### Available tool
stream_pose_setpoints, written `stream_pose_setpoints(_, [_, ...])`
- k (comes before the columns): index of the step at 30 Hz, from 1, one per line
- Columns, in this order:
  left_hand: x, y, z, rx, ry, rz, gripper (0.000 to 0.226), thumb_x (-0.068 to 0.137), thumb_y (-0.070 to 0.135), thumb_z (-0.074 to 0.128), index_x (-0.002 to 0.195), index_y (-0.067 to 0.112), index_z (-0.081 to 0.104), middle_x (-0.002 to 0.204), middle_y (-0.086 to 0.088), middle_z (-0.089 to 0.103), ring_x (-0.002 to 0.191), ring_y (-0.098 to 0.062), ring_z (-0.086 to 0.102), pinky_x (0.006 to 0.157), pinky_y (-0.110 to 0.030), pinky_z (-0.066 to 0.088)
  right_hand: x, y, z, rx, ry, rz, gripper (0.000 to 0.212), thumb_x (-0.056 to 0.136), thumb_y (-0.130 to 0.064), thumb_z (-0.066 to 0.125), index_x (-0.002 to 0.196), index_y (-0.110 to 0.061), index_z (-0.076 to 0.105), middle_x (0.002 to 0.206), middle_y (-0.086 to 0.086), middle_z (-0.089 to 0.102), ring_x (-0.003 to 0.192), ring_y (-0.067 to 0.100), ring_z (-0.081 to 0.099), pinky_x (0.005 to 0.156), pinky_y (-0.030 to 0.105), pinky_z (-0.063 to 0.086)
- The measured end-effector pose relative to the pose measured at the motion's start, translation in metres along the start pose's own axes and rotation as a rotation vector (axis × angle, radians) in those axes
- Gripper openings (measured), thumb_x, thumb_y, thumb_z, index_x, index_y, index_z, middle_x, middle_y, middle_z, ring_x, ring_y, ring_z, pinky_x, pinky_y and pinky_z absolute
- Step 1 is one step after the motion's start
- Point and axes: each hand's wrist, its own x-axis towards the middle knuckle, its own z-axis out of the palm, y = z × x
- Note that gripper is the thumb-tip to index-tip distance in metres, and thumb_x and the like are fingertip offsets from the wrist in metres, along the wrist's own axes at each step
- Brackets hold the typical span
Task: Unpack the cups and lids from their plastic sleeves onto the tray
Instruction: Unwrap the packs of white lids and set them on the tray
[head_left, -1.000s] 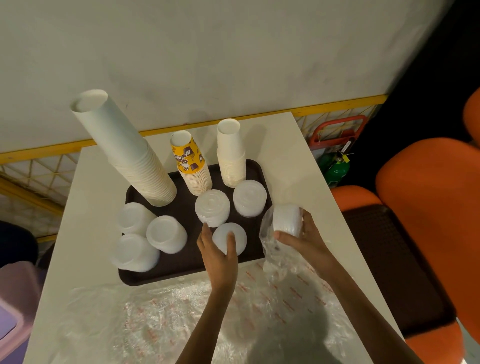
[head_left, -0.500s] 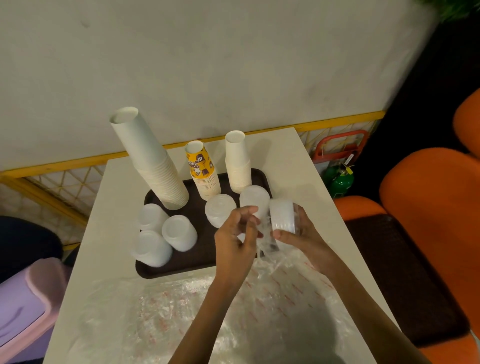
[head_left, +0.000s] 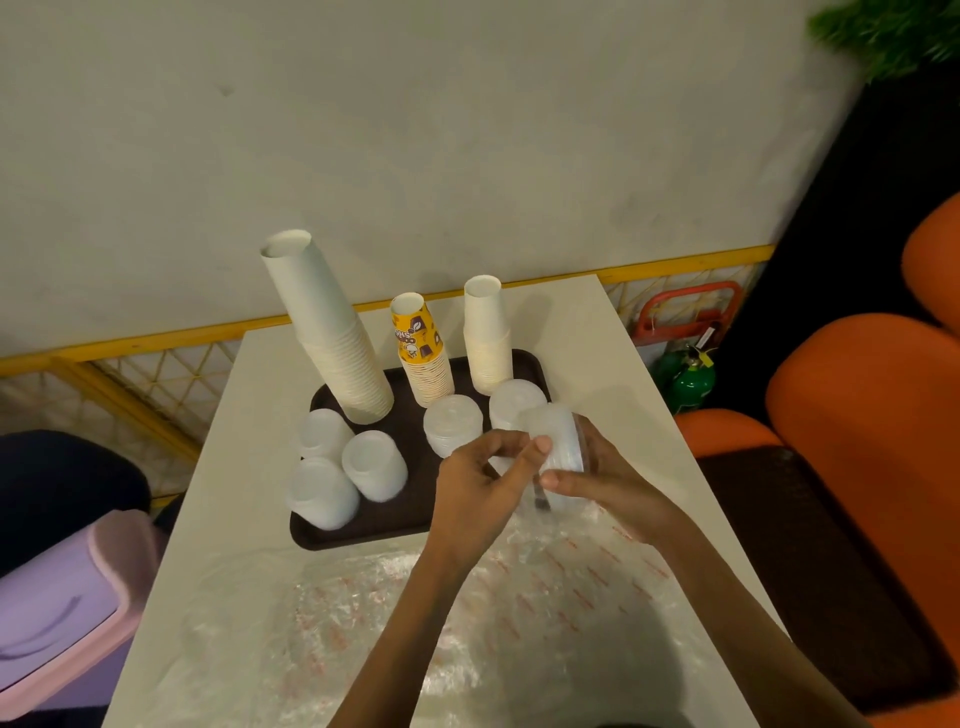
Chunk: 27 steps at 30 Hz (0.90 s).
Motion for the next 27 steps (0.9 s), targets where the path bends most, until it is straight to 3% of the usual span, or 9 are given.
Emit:
stream_pose_setpoints(2, [-0.0009,0.0018,-0.0008,-0.026,-0.007,-0.012,0.052,0.070,0.053,0.059,0.101,0.013,0.072,0.097,0.002,0.071,0.075,-0.014,0.061,0.071,-0.027,0.052,-0.0026,-0.0029,-0.0017,0.028,-0.016,-0.001,0.048,0.084,0.005,0.062,0.113,-0.027,0.041,0.108,-0.013,0.053,0.082,-0.016,0.060,0.064,0.005,0.047])
stream_pose_setpoints(4, [-0.0027,0.0020,-0.0016,-0.044,-0.006,-0.020,0.048,0.070,0.052,0.060,0.098,0.015,0.072,0.095,0.004,0.071,0.071,-0.014,0.061,0.068,-0.024,0.051,-0.0045,-0.0047,-0.0029,0.052,-0.030,0.002,0.048,0.086,0.005,0.056,0.117,-0.027,0.037,0.105,-0.016,0.051,0.085,-0.011,0.060,0.064,0.005,0.047])
stream_pose_setpoints(7, [-0.0059,0.0011,-0.0026,-0.063,0.003,-0.007,0.047,0.070,0.051,0.062,0.097,0.014,0.072,0.094,0.003,0.071,0.066,-0.013,0.062,0.061,-0.019,0.050,-0.0059,-0.0054,-0.0016,0.067,-0.038,0.044,0.042,0.088,-0.005,0.055,0.118,-0.029,0.038,0.110,-0.013,0.052,0.102,0.006,0.058,0.072,0.013,0.053])
stream_pose_setpoints(10, [-0.0079,0.0014,-0.0038,-0.088,0.001,-0.004,0.049,0.068,0.050,0.063,0.097,0.011,0.071,0.095,0.002,0.071,0.062,-0.011,0.064,0.061,-0.017,0.051,-0.0064,-0.0058,-0.0004,0.071,-0.043,0.058,0.041,0.081,-0.019,0.058,0.115,-0.032,0.041,0.113,-0.012,0.053,0.100,0.007,0.058,0.073,0.016,0.054])
stream_pose_setpoints(13, [-0.0079,0.0026,-0.0042,-0.139,-0.021,-0.018,0.044,0.067,0.045,0.066,0.095,0.012,0.069,0.096,-0.002,0.070,0.070,-0.014,0.067,0.067,-0.019,0.053,-0.0049,-0.0050,-0.0006,0.089,-0.029,0.055,0.041,0.086,-0.009,0.055,0.119,-0.026,0.038,0.108,-0.012,0.054,0.094,0.003,0.058,0.068,0.014,0.052])
stream_pose_setpoints(17, [-0.0076,0.0025,-0.0054,-0.166,-0.017,-0.037,0.035,0.070,0.040,0.066,0.094,0.016,0.068,0.098,-0.003,0.070,0.081,-0.015,0.068,0.073,-0.018,0.054,-0.0048,-0.0051,0.0015,0.076,-0.030,0.051,0.034,0.090,-0.004,0.053,0.107,-0.031,0.041,0.106,-0.015,0.051,0.091,0.004,0.057,0.070,0.013,0.053])
stream_pose_setpoints(21, [-0.0067,-0.0006,-0.0073,-0.171,0.004,-0.055,0.008,0.085,0.022,0.065,0.092,0.022,0.067,0.098,-0.001,0.070,0.085,-0.012,0.067,0.074,-0.017,0.054,-0.0050,-0.0035,0.0014,0.076,-0.052,0.020,0.039,0.090,-0.001,0.053,0.116,-0.029,0.043,0.113,-0.011,0.056,0.097,0.003,0.061,0.071,0.014,0.052])
stream_pose_setpoints(24, [-0.0073,0.0003,-0.0072,-0.181,-0.010,-0.071,0.012,0.085,0.020,0.065,0.097,0.019,0.067,0.100,-0.002,0.070,0.089,-0.016,0.067,0.076,-0.019,0.055,-0.0044,-0.0043,0.0024,0.072,-0.033,0.000,0.042,0.089,0.001,0.054,0.119,-0.026,0.041,0.113,-0.012,0.055,0.095,-0.001,0.061,0.069,0.013,0.051])
stream_pose_setpoints(27, [-0.0090,0.0037,-0.0057,-0.188,-0.024,-0.067,0.034,0.074,0.032,0.070,0.102,0.014,0.066,0.102,-0.003,0.069,0.093,-0.019,0.067,0.080,-0.025,0.057,-0.0027,-0.0052,0.0041,0.041,-0.013,-0.010,0.047,0.087,0.000,0.059,0.122,-0.024,0.039,0.111,-0.012,0.055,0.093,-0.001,0.061,0.066,0.012,0.051])
